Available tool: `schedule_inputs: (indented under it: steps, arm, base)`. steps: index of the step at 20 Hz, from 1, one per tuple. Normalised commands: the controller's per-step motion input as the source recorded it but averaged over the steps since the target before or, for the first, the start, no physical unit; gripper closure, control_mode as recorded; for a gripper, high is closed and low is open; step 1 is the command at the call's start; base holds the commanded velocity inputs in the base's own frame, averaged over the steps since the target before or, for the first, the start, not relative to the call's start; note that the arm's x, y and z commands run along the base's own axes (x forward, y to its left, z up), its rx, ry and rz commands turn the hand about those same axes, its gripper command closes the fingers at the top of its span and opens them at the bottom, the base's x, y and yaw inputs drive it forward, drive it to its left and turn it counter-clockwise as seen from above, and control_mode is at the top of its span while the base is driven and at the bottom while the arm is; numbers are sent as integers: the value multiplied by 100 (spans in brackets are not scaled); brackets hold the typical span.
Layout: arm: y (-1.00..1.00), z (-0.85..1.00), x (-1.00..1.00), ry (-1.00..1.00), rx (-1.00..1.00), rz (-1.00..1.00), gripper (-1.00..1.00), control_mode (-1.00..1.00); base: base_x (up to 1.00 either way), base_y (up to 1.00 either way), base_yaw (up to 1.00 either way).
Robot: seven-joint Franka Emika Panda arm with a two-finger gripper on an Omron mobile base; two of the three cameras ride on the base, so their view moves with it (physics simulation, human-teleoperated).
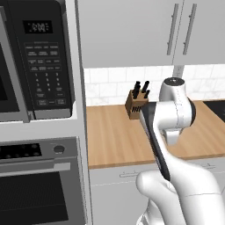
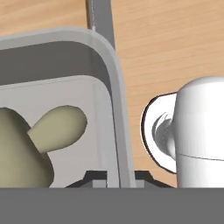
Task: Take the meat container that has the shrimp and place it on the second highest rack of the freezer. Then take the vegetable container that has the mushroom and potato and place it on the highest rack of the freezer.
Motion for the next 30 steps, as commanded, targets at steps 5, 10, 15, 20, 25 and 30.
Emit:
schedule_inputs:
  steps: [5, 10, 15, 20, 25, 30]
  arm:
    - [0, 20, -18, 1, -1, -4, 100, -100]
    - [0, 4, -8, 0, -9, -5, 100, -100]
    - [0, 3, -1, 0, -5, -1, 100, -100]
    - [0, 0, -2, 0, 0, 0, 100, 100]
    - [0, 0, 0, 0, 0, 0, 100, 100]
    - [0, 0, 0, 0, 0, 0, 100, 100]
  base:
    - [0, 0, 0]
    - [0, 0, 0]
    - [0, 0, 0]
    - [-17, -5, 0]
    - [-84, -49, 11]
    - [-53, -6, 72]
